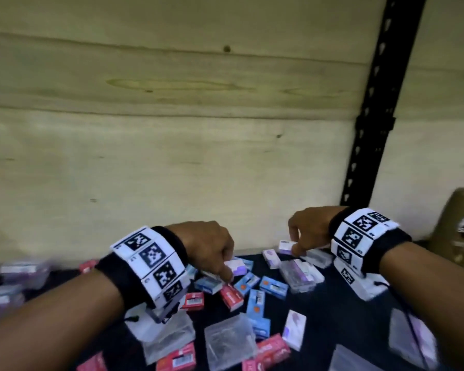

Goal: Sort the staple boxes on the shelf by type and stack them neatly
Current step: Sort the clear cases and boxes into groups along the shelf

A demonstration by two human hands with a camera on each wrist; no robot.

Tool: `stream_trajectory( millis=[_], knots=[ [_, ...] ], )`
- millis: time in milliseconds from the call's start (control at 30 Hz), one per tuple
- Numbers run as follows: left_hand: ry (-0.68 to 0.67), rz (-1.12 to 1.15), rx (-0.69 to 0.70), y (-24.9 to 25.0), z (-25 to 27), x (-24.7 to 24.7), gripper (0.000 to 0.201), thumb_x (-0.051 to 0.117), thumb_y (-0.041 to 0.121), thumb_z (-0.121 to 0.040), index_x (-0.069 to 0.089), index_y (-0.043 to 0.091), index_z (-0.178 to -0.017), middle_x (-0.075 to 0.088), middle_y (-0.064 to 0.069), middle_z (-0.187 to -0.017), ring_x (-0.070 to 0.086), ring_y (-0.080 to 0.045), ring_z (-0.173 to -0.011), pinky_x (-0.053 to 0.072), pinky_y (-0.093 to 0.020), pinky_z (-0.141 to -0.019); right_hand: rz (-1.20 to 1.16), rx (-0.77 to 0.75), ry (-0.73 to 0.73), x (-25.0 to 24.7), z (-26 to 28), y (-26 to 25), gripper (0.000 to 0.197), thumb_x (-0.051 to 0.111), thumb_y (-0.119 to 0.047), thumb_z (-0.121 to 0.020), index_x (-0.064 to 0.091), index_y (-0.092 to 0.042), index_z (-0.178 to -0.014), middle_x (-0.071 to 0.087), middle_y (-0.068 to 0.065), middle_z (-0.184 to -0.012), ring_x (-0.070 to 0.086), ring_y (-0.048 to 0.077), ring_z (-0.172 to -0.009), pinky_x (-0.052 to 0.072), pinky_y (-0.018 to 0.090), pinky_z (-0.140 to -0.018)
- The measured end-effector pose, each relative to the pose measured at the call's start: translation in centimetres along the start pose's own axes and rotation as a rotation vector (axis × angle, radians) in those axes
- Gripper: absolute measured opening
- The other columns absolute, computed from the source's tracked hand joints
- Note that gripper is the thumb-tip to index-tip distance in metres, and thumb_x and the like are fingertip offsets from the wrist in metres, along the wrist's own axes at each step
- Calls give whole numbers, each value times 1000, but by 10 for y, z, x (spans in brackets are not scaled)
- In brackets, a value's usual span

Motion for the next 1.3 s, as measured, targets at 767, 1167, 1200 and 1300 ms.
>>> stream_trajectory(
  millis=[767, 1167, 1200, 1300],
  knots=[
    [-88, -57, 275, 145, -91, 27, 45, 78, 54, -74, 73, 14, -94, 71, -1, -93, 66, -20, -85, 51, -31, -69, -25, 153, -229, 92, 4, 97, 29, 79, -46, -73, 71, -18, -76, 69, -2, -78, 61, 16, -74, 56, 33, -80],
    [-49, -6, 219, 126, -99, 5, 32, 68, 47, -85, 74, 19, -100, 71, 1, -102, 63, -18, -87, 52, -32, -74, -85, 100, -98, 56, -14, 91, 47, 73, -49, -81, 70, -11, -109, 70, 3, -109, 66, 22, -101, 54, 38, -91],
    [-23, -18, 223, 122, -100, -1, 27, 68, 40, -87, 71, 22, -108, 68, 2, -108, 61, -18, -90, 51, -30, -74, -88, 94, -94, 55, -17, 89, 49, 74, -48, -81, 68, -12, -114, 69, 3, -113, 65, 22, -104, 54, 38, -93],
    [-65, -101, 282, 114, -105, -5, 48, 67, 23, -89, 55, 30, -135, 59, 0, -123, 55, -20, -101, 43, -29, -77, -91, 81, -112, 57, -29, 85, 60, 76, -51, -78, 63, -13, -123, 68, 4, -119, 64, 23, -107, 53, 40, -96]
  ],
)
Point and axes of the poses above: each hand's wrist, its own z-axis away from the middle knuckle, its own x-axis out of the palm, y = z × x, the point moved 6 cm from there along -z, towards the middle knuckle
